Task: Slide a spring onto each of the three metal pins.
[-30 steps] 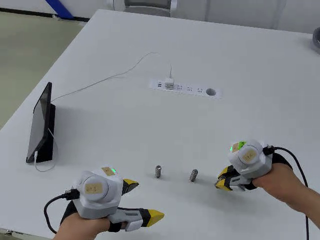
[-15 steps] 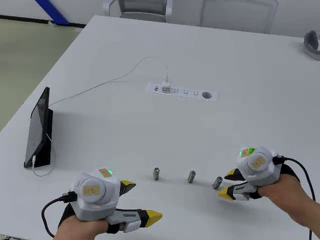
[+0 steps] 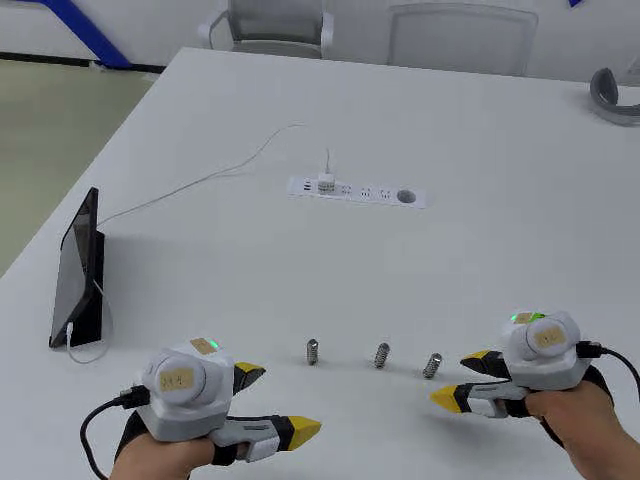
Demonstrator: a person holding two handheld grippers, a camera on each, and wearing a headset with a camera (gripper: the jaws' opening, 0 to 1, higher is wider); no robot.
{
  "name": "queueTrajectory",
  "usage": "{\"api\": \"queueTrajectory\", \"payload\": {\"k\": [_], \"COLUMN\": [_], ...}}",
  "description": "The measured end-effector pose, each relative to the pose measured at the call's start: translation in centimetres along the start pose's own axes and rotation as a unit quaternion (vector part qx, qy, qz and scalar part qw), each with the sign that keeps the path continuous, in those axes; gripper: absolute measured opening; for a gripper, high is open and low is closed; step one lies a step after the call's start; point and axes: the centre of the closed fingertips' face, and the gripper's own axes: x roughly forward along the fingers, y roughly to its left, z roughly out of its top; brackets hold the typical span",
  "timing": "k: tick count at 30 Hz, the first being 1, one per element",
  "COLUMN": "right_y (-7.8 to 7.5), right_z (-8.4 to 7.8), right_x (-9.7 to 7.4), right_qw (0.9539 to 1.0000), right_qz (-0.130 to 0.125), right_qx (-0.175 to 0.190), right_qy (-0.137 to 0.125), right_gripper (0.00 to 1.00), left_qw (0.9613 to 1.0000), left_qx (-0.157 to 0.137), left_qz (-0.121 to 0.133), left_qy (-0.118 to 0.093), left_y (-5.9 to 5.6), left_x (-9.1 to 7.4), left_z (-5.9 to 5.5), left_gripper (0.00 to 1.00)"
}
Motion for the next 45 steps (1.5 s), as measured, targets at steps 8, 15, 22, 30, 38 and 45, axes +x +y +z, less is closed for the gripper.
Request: {"api": "queueTrajectory", "payload": {"k": [8,15,22,30,38,45], "right_y": [0.6,1.6,2.6,3.9,5.2,5.9], "right_z": [0.2,-0.4,-0.9,-1.4,-2.6,-3.0], "right_x": [-0.8,-1.5,-2.3,-3.2,-3.5,-3.5], "right_qw": [0.9945,0.9942,0.9956,0.9954,0.9958,0.9954], "right_qz": [-0.009,-0.011,-0.016,-0.018,-0.015,-0.013], "right_qx": [0.085,0.081,0.060,0.055,0.052,0.059], "right_qy": [-0.060,-0.070,-0.070,-0.077,-0.073,-0.074], "right_gripper": [0.60,0.65,0.71,0.76,0.78,0.78], "left_qw": [0.9999,0.9997,0.9995,0.9994,0.9995,0.9995], "left_qx": [-0.006,-0.006,-0.007,-0.012,-0.013,-0.015], "left_qz": [0.010,0.023,0.031,0.032,0.027,0.027], "left_qy": [-0.005,-0.008,-0.009,-0.011,-0.009,-0.007], "left_y": [0.8,1.5,2.3,2.5,2.1,1.9], "left_x": [-0.5,-0.8,-0.6,-0.3,-0.1,-0.2], "left_z": [0.1,0.2,0.1,0.0,-0.2,-0.3], "left_gripper": [0.67,0.68,0.69,0.69,0.70,0.70]}}
